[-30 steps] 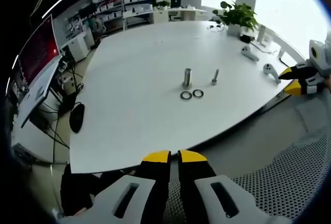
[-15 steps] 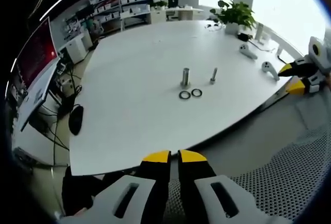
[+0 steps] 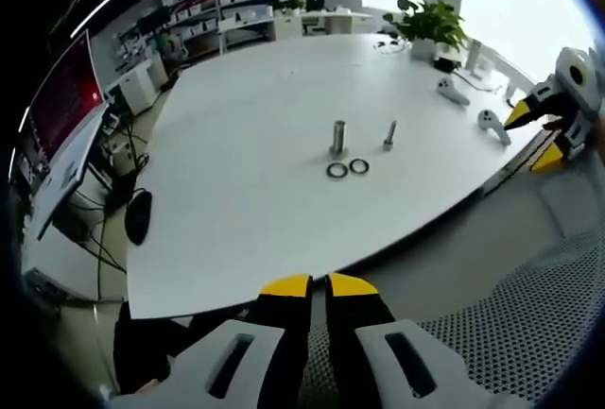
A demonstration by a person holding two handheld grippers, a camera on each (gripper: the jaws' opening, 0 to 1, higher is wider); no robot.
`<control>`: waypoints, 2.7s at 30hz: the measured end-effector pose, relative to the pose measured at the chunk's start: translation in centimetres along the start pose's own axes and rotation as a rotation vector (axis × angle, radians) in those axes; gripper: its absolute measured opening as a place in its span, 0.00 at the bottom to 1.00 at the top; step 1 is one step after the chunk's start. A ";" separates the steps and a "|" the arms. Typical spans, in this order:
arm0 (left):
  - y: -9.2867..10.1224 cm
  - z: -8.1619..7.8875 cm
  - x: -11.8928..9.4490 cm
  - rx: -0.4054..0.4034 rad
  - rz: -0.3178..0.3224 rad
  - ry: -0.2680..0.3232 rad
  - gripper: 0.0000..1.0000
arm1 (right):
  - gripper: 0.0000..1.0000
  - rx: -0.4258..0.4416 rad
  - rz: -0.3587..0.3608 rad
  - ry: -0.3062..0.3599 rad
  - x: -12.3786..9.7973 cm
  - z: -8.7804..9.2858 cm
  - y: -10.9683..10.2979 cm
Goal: Place the washer onto the threaded stud by aligning its center hole with the stud, sliding it down to the base, and recovering from edge contact or off-axis alignment until the washer reaches the visible bottom stop.
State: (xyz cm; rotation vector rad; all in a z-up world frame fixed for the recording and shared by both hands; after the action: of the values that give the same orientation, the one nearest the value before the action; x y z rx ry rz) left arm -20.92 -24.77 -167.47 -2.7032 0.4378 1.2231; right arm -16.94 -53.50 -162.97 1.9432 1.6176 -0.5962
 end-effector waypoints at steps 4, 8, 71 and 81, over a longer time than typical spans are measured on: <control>0.0 0.0 0.0 -0.001 -0.001 0.002 0.03 | 0.37 -0.098 -0.058 -0.031 1.0 -2.0 1.7; 0.0 0.0 0.0 0.000 -0.001 0.000 0.03 | 0.37 -0.212 -0.103 -0.095 2.8 -3.2 3.3; 0.6 -0.2 0.2 0.034 0.066 0.001 0.23 | 0.35 -0.060 -0.200 -0.602 22.2 3.3 11.6; 0.6 -0.3 0.3 0.048 0.068 0.014 0.22 | 0.32 -0.088 -0.198 -0.614 22.8 3.4 12.0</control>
State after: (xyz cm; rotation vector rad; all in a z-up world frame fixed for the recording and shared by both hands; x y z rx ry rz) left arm -20.71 -25.48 -167.47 -2.6785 0.5575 1.1958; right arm -0.98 -40.39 -178.70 1.3537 1.4045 -1.0581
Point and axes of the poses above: the point that each gripper's makers call its tool centre point, and the gripper's own axes: x roughly forward along the fingers, y roughly to its right, z roughly out of its underside, the point moved 7 cm from there along -x, roughly backward along the fingers, and after that the axes turned 5 degrees about y, right-handed, at the moved point
